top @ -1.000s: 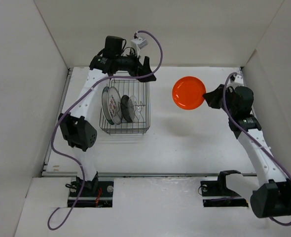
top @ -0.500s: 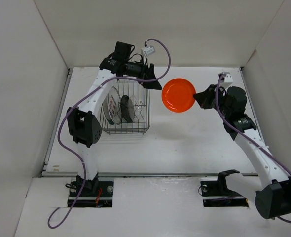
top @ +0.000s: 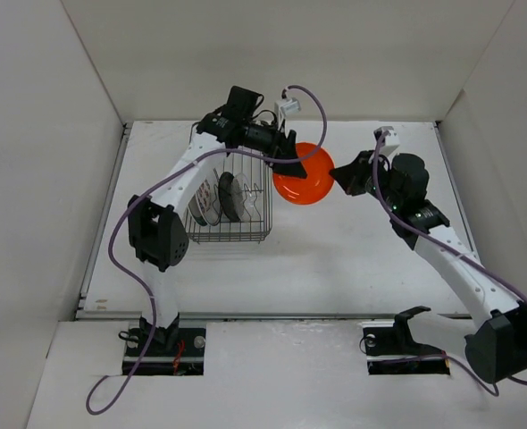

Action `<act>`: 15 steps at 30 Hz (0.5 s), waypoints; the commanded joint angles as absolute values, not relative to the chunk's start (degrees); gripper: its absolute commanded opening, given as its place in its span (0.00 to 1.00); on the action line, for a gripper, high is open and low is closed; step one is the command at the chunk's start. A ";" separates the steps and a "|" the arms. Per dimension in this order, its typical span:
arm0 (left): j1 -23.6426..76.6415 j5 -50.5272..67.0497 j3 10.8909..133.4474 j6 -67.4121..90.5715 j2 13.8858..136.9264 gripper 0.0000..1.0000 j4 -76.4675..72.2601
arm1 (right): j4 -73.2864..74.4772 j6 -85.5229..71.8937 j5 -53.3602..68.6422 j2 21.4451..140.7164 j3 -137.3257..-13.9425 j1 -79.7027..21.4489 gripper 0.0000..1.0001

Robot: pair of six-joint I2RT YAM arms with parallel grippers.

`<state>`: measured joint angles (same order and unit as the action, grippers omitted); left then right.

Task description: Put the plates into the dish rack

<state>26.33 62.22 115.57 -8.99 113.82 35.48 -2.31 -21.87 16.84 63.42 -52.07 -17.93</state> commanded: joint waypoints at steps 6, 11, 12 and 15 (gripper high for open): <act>27.33 60.13 111.45 -10.20 107.41 0.10 33.32 | -8.44 -22.85 13.54 63.81 -55.81 -19.95 0.00; 27.33 59.50 110.92 -8.18 106.88 0.00 32.17 | -8.96 -22.85 13.01 63.28 -55.81 -19.95 0.00; 27.33 58.98 110.92 -7.30 106.87 0.00 31.47 | -8.96 -23.55 13.01 62.76 -55.81 -19.95 0.11; 27.33 43.30 110.92 1.18 103.55 0.00 27.43 | -7.22 -23.55 7.40 62.23 -54.59 -19.95 1.00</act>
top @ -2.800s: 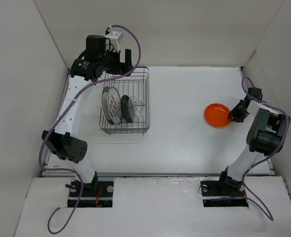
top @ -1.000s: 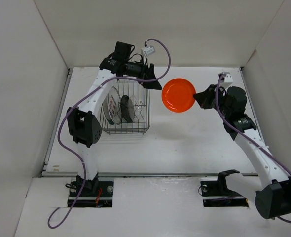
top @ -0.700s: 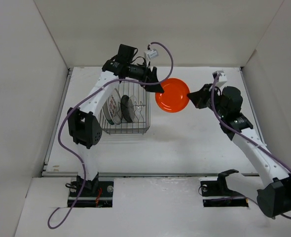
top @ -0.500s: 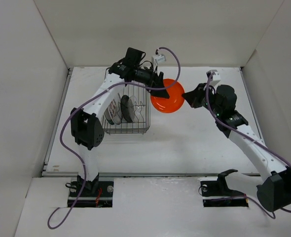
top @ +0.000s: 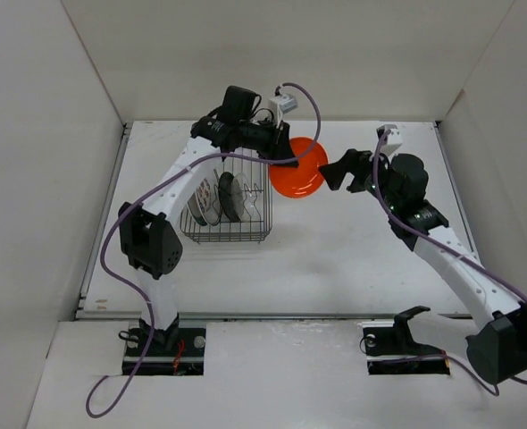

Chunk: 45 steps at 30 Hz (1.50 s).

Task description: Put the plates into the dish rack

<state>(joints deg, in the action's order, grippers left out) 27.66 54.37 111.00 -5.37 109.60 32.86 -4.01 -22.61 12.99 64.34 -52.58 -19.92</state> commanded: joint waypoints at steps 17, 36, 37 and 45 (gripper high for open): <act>29.71 -16.35 96.52 20.74 88.16 0.00 37.89 | 7.29 -24.87 -10.11 55.64 -51.69 -19.42 1.00; 29.71 -13.10 91.14 21.36 94.13 0.00 35.60 | 7.29 -25.93 -10.63 52.65 -48.08 -19.42 1.00; 29.71 -13.10 91.84 21.36 95.61 0.00 35.60 | 7.29 -25.93 -10.11 52.65 -48.08 -18.90 1.00; 29.71 -12.57 92.37 21.36 99.32 0.00 35.60 | 7.29 -24.87 -9.58 52.65 -47.55 -17.85 1.00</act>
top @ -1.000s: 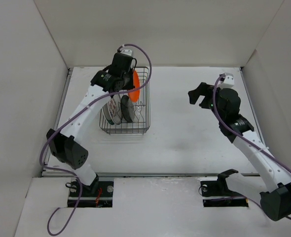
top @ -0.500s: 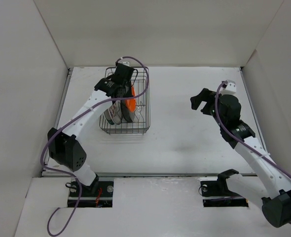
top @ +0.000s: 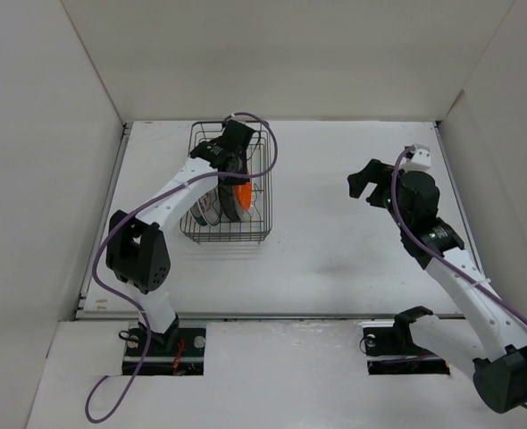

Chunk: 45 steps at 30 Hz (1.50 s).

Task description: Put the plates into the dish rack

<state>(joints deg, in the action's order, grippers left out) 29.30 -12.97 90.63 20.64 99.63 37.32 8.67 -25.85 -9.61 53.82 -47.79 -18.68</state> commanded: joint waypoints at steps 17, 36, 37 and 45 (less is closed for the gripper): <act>30.23 -9.59 95.27 19.78 100.28 0.34 35.60 | 6.24 -23.82 -6.16 55.63 -47.55 -16.70 1.00; 24.45 -18.98 101.07 6.34 81.57 1.00 37.62 | 28.60 -18.64 -9.48 61.43 -70.01 -16.70 1.00; 22.95 -17.85 101.07 5.63 78.69 1.00 36.92 | 30.74 -18.02 -10.62 61.44 -71.79 -17.22 1.00; 6.52 -16.44 93.27 -1.40 63.47 1.00 33.23 | 41.83 -16.26 -19.33 56.61 -79.54 -18.54 1.00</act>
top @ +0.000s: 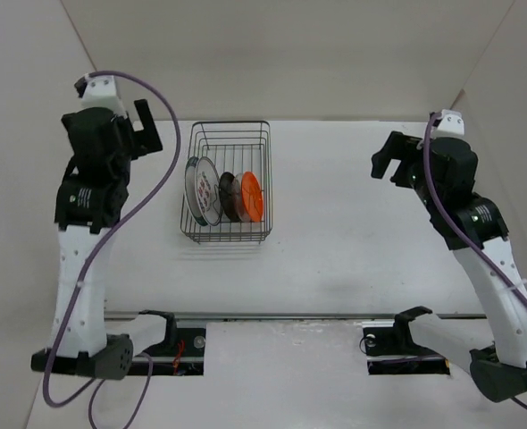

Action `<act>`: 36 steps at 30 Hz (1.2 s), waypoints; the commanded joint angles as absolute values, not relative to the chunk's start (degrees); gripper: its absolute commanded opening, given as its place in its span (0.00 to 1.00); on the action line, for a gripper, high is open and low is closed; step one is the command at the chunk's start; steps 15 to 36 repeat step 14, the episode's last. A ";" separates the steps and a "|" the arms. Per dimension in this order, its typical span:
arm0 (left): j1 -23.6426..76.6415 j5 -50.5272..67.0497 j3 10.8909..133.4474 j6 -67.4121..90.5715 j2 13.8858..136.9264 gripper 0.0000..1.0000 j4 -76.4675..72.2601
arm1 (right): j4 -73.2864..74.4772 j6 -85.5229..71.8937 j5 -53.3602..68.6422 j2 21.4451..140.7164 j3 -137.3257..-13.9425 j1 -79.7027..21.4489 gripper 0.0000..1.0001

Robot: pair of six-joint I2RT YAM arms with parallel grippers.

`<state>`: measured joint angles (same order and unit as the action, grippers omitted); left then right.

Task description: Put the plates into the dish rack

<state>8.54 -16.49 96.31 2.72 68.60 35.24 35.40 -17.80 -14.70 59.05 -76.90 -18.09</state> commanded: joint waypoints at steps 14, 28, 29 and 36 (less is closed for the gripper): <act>5.98 -15.38 84.11 1.58 51.15 1.00 35.68 | 45.09 -15.73 -19.33 51.15 -81.30 -18.54 1.00; 5.98 -15.38 84.11 1.58 51.15 1.00 35.68 | 45.09 -15.73 -19.33 51.15 -81.30 -18.54 1.00; 5.98 -15.38 84.11 1.58 51.15 1.00 35.68 | 45.09 -15.73 -19.33 51.15 -81.30 -18.54 1.00; 5.98 -15.38 84.11 1.58 51.15 1.00 35.68 | 45.09 -15.73 -19.33 51.15 -81.30 -18.54 1.00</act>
